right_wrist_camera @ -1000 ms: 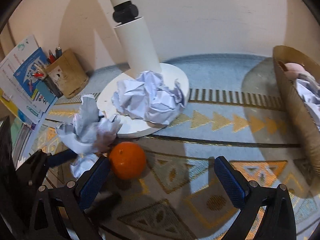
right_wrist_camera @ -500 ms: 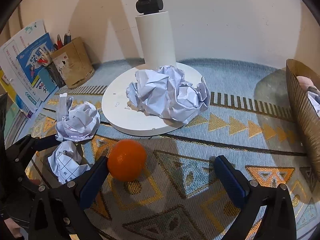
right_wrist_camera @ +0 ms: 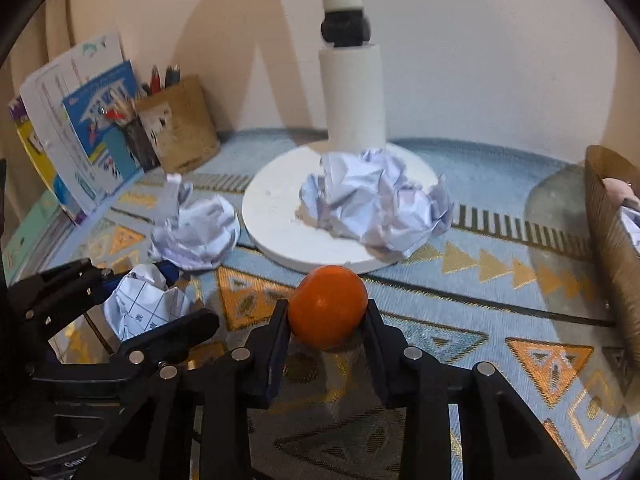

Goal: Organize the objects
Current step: 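Grasp another orange with the right tool while the left tool grasps a paper ball, then carry the orange and paper ball over the brown bowl and open both tools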

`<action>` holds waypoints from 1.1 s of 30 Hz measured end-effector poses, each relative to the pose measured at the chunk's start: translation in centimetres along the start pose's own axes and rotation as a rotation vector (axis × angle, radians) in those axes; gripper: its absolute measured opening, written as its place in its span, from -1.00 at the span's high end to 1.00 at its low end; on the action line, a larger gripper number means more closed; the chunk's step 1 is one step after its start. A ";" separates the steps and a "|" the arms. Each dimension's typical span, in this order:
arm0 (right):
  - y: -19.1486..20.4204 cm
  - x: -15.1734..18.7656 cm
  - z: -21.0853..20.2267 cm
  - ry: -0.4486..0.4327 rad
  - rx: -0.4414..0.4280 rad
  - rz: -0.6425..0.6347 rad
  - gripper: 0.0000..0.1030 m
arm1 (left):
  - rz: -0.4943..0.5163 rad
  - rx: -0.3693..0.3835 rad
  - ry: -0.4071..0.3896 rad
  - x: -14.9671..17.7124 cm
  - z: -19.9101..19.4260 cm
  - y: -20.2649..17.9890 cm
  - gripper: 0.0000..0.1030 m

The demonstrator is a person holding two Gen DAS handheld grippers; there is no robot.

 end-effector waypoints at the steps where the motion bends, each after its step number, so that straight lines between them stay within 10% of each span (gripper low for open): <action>1: -0.2 0.0 -0.6 -0.026 -0.003 0.009 0.34 | -0.009 0.018 -0.017 0.0 -0.4 0.2 0.19; 15: -1.4 -0.4 -4.8 -0.273 -0.063 0.108 0.33 | -0.044 0.025 -0.124 -0.2 -2.0 0.7 0.16; 27: -3.7 -0.1 -5.7 -0.308 -0.072 0.218 0.33 | -0.061 -0.039 -0.126 -0.4 -1.8 1.2 0.14; 33: -9.5 -3.0 -10.7 -0.388 -0.050 0.377 0.33 | -0.051 0.038 -0.160 -6.6 -0.6 -2.1 0.14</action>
Point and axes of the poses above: each gripper's, at about its wrist camera, not at the fingertips, and z roughly the way its jaws point, y to its left, x to its underside, the point moved 4 cm from there along z, roughly the way its jaws point, and after that the axes turned 4 degrees about -x, right-handed, at the moved point
